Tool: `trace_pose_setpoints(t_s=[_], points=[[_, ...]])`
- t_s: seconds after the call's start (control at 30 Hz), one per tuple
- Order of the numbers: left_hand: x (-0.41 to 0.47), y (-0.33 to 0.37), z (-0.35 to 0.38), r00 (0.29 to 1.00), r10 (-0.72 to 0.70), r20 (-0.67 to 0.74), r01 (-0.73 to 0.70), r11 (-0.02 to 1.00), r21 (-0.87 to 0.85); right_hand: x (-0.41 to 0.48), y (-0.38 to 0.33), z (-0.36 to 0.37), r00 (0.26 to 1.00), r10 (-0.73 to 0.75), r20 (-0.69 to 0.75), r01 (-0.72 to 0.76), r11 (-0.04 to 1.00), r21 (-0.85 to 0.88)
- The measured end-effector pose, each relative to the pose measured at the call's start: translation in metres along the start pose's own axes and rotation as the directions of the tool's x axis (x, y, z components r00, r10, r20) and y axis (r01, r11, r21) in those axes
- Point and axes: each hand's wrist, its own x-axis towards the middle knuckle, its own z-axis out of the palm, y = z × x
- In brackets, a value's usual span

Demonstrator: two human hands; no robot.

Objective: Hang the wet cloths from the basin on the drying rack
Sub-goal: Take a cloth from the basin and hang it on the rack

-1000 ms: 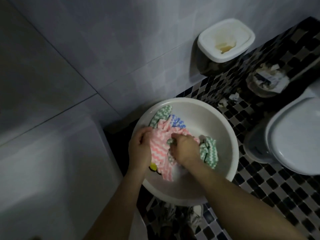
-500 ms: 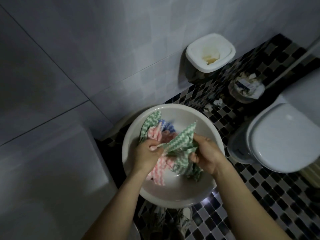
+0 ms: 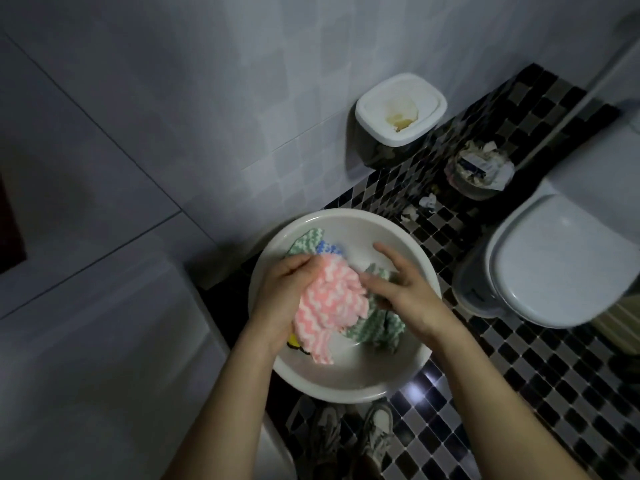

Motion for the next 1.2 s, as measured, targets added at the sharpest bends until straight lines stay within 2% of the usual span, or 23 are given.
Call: trace_pose_setpoints(t_s=[0.07, 0.13, 0.27, 0.37, 0.43, 0.53, 0.6, 0.63, 0.77, 0.87, 0.93, 1.0, 1.03, 1.1, 1.2], points=[[-0.012, 0.016, 0.002, 0.994, -0.056, 0.093, 0.065, 0.993, -0.100, -0.008, -0.009, 0.002, 0.989, -0.060, 0.134, 0.058, 0.998, 0.020], [-0.019, 0.027, 0.001, 0.988, -0.070, 0.138, 0.088, 0.988, -0.129, -0.015, -0.021, 0.004, 0.975, -0.090, 0.204, 0.097, 0.995, -0.022], [-0.028, 0.037, 0.000, 0.993, -0.015, 0.118, 0.025, 0.996, -0.080, -0.028, -0.031, 0.005, 0.984, -0.120, 0.130, 0.118, 0.993, 0.019], [-0.033, 0.041, -0.003, 0.994, 0.105, 0.034, -0.109, 0.987, 0.121, -0.043, -0.038, 0.000, 0.994, -0.100, 0.049, 0.094, 0.990, 0.106], [-0.032, 0.041, -0.009, 0.969, 0.242, 0.046, -0.242, 0.902, 0.359, -0.051, -0.045, -0.004, 0.998, -0.050, 0.046, 0.042, 0.986, 0.160], [-0.045, 0.039, -0.015, 0.914, 0.393, 0.099, -0.363, 0.683, 0.634, -0.071, -0.051, -0.003, 0.999, 0.015, 0.035, -0.024, 0.967, 0.253], [-0.057, 0.041, -0.012, 0.848, 0.519, 0.104, -0.444, 0.590, 0.675, -0.081, -0.053, 0.000, 0.999, 0.045, -0.004, -0.042, 0.951, 0.307], [-0.067, 0.044, -0.005, 0.829, 0.540, 0.147, -0.494, 0.582, 0.645, -0.090, -0.054, 0.001, 0.998, 0.041, -0.040, -0.026, 0.946, 0.323], [-0.103, 0.049, 0.028, 0.840, 0.350, 0.414, -0.541, 0.602, 0.587, -0.117, -0.056, -0.002, 0.989, 0.011, -0.147, 0.030, 0.962, 0.270], [-0.113, 0.044, 0.045, 0.836, 0.349, 0.423, -0.545, 0.617, 0.568, -0.138, -0.052, -0.006, 0.979, 0.003, -0.202, 0.039, 0.979, 0.200], [-0.112, 0.046, 0.047, 0.858, 0.315, 0.407, -0.508, 0.646, 0.570, -0.147, -0.051, -0.008, 0.979, 0.003, -0.203, 0.036, 0.982, 0.187], [-0.120, 0.049, 0.055, 0.872, 0.189, 0.452, -0.423, 0.756, 0.500, -0.164, -0.045, -0.017, 0.973, 0.000, -0.229, 0.046, 0.980, 0.195], [-0.123, 0.050, 0.057, 0.876, 0.119, 0.468, -0.343, 0.835, 0.430, -0.171, -0.043, -0.021, 0.972, 0.004, -0.235, 0.043, 0.980, 0.193], [-0.131, 0.050, 0.066, 0.882, 0.035, 0.471, -0.206, 0.926, 0.316, -0.191, -0.036, -0.033, 0.968, -0.013, -0.250, 0.060, 0.982, 0.180], [-0.145, 0.045, 0.081, 0.877, -0.001, 0.481, -0.177, 0.929, 0.326, -0.221, -0.030, -0.046, 0.943, -0.038, -0.330, 0.034, 0.999, -0.020]])
